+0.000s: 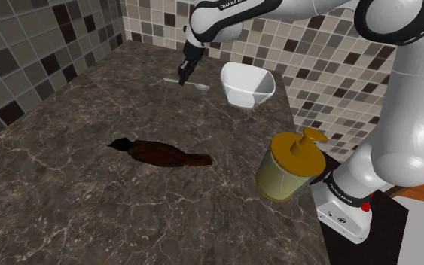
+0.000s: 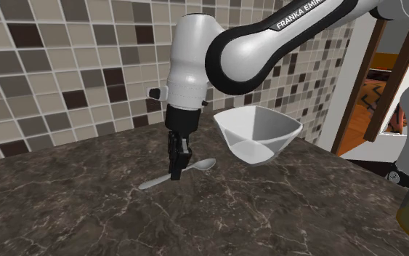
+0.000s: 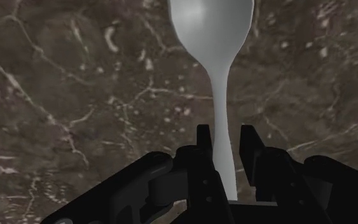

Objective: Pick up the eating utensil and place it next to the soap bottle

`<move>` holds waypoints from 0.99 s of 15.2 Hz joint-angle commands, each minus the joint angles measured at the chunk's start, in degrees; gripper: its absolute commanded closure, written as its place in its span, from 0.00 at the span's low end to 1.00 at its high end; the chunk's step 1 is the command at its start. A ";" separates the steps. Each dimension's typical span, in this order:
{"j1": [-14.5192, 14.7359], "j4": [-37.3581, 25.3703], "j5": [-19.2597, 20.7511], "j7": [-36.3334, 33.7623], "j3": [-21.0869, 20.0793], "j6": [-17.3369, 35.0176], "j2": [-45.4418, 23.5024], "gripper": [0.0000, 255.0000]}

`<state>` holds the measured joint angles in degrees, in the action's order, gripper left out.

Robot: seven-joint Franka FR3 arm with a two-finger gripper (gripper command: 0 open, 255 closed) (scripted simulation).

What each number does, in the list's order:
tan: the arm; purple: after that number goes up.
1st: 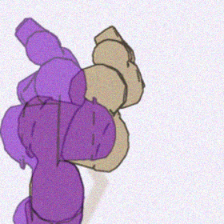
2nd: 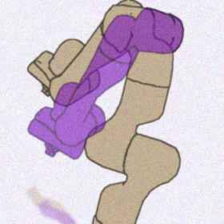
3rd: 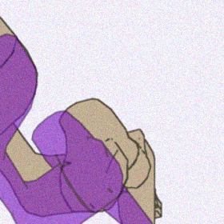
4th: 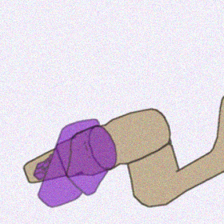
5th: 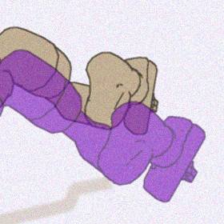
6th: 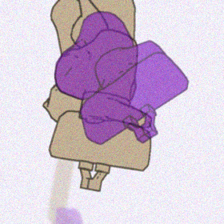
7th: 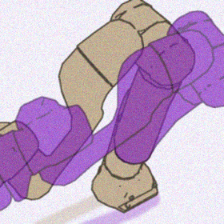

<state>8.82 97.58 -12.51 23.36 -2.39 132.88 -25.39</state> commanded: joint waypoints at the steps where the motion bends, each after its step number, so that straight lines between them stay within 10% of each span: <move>1: 0.08 -0.51 0.19 -0.37 0.06 -1.24 0.75 1.00; 15: 0.10 -6.04 1.23 -2.30 0.42 -10.29 4.40 1.00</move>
<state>8.95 91.82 -11.32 21.13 -1.99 123.17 -21.27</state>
